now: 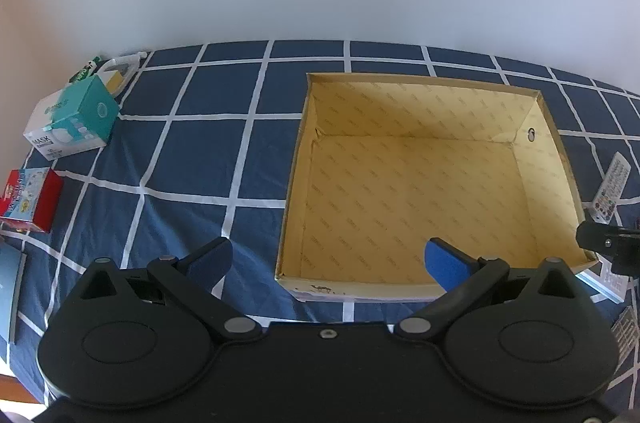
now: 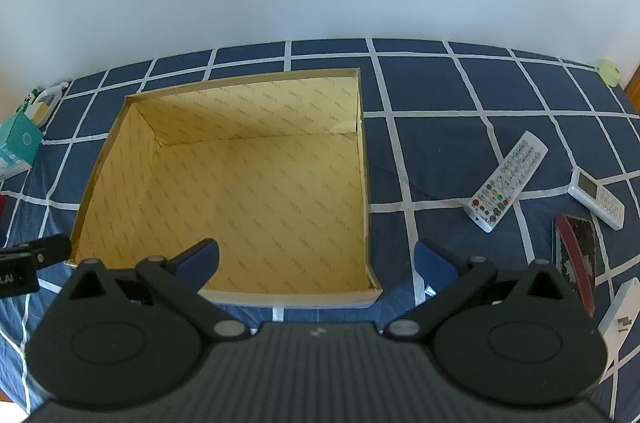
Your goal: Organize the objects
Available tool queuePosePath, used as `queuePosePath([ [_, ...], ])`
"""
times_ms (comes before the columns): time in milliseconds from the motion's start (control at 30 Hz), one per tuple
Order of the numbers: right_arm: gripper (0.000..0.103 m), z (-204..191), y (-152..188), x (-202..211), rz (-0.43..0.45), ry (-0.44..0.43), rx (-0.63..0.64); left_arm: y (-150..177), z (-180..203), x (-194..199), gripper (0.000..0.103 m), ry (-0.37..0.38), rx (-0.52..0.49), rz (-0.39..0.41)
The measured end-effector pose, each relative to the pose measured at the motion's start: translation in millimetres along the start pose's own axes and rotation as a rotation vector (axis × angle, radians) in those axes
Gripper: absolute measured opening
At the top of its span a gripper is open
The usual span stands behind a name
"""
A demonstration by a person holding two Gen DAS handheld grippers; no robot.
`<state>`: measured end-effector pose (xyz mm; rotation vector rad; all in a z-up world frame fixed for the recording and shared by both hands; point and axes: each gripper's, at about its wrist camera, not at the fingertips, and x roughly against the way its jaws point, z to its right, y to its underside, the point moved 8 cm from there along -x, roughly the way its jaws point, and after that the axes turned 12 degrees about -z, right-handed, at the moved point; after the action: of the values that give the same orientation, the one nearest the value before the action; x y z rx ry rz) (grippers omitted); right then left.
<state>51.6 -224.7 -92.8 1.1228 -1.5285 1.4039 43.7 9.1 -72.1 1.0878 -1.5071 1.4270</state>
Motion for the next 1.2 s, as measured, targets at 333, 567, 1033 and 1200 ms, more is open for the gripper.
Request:
queuePosePath([
  [333, 0.103, 0.6, 0.4, -2.5, -0.004, 0.006, -0.004, -0.6, 0.8, -1.9, 0.103, -0.007, -0.001, -0.003],
  [567, 0.103, 1.0, -1.2, -2.3, -0.010, 0.006, 0.002, 0.6, 0.2, -2.0, 0.103, -0.006, 0.001, -0.004],
  [1033, 0.103, 3.3, 1.1, -3.8, -0.013, 0.006, 0.000, 0.7, 1.7, -3.3, 0.103, 0.001, 0.001, -0.007],
  [1200, 0.103, 2.4, 2.1, -5.4, -0.016, 0.007, 0.000, 0.7, 1.4, -2.9, 0.103, 0.000, 0.001, -0.009],
])
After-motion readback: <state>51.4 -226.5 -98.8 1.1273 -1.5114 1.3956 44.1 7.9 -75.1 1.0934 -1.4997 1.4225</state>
